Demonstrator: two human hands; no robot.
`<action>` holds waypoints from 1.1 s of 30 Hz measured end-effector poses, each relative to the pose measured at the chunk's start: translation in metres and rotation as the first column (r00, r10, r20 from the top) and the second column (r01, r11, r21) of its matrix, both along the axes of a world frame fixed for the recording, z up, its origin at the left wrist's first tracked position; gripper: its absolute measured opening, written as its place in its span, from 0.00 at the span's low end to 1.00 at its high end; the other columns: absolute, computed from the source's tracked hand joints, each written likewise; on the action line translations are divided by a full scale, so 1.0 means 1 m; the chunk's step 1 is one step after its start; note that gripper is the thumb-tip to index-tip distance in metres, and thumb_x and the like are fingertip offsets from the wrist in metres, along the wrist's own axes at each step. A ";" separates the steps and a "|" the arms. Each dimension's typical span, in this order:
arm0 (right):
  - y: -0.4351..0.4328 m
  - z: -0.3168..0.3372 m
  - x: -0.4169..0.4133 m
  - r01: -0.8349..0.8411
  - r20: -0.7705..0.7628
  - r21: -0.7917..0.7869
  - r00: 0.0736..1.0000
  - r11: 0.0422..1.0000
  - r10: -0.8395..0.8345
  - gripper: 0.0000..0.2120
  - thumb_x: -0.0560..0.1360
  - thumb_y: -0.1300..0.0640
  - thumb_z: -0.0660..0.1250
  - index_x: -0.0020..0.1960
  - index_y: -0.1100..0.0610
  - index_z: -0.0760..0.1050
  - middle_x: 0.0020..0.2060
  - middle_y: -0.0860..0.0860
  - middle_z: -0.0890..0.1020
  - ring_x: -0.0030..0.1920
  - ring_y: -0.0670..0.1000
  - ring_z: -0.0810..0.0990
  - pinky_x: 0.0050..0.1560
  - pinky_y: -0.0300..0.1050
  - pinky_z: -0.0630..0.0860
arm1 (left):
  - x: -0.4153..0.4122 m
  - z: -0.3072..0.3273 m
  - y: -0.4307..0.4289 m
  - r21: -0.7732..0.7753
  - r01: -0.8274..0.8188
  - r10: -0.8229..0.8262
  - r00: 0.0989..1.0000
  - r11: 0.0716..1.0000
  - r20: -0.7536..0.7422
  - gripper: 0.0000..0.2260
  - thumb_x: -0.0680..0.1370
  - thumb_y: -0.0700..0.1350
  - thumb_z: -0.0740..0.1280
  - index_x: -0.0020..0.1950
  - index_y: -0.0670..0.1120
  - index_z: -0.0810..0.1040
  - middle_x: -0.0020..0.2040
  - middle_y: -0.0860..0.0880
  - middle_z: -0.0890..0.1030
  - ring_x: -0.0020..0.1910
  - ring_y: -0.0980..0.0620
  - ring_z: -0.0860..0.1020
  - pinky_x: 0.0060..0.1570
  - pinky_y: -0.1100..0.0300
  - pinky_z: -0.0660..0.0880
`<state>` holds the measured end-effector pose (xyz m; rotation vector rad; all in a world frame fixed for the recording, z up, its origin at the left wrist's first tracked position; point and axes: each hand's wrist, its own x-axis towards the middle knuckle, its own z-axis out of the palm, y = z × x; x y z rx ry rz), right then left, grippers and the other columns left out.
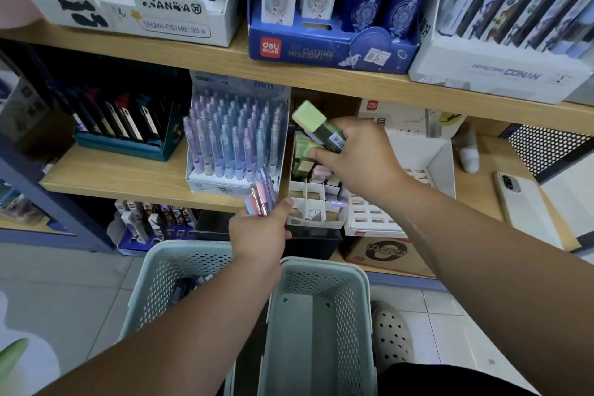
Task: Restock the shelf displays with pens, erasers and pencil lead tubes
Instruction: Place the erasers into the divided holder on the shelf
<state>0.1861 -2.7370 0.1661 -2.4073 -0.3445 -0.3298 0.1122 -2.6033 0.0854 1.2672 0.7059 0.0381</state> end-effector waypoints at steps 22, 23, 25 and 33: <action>-0.011 0.023 -0.013 0.058 -0.337 0.270 0.941 0.961 0.038 0.09 0.74 0.51 0.76 0.44 0.52 0.78 0.30 0.49 0.80 0.29 0.45 0.77 0.31 0.44 0.75 | -0.011 0.010 0.003 0.078 0.065 -0.072 0.993 0.995 0.091 0.06 0.74 0.42 0.75 0.49 0.45 0.81 0.32 0.47 0.75 0.28 0.50 0.74 0.22 0.67 0.67; -0.014 0.023 -0.022 0.056 -0.394 0.328 0.915 0.943 0.083 0.07 0.74 0.54 0.76 0.45 0.51 0.77 0.29 0.47 0.79 0.27 0.43 0.75 0.28 0.40 0.72 | -0.013 0.013 0.003 0.078 0.063 -0.072 0.991 0.995 0.113 0.06 0.74 0.41 0.75 0.48 0.45 0.80 0.32 0.47 0.75 0.30 0.49 0.73 0.21 0.67 0.67; -0.018 0.019 -0.038 0.055 -0.510 0.385 0.845 0.921 0.162 0.07 0.74 0.58 0.76 0.48 0.54 0.78 0.30 0.48 0.78 0.24 0.41 0.74 0.25 0.36 0.70 | -0.015 0.019 0.002 0.075 0.061 -0.072 0.986 0.995 0.149 0.06 0.74 0.41 0.75 0.48 0.44 0.80 0.32 0.46 0.74 0.32 0.47 0.72 0.22 0.67 0.68; -0.014 0.000 -0.063 -0.052 -0.535 0.233 0.827 0.971 0.173 0.08 0.71 0.54 0.79 0.47 0.52 0.81 0.32 0.45 0.82 0.30 0.36 0.75 0.34 0.30 0.70 | -0.021 0.053 0.003 -0.051 0.107 -0.093 0.970 0.993 0.225 0.09 0.74 0.46 0.76 0.48 0.45 0.80 0.35 0.45 0.79 0.28 0.51 0.73 0.22 0.63 0.64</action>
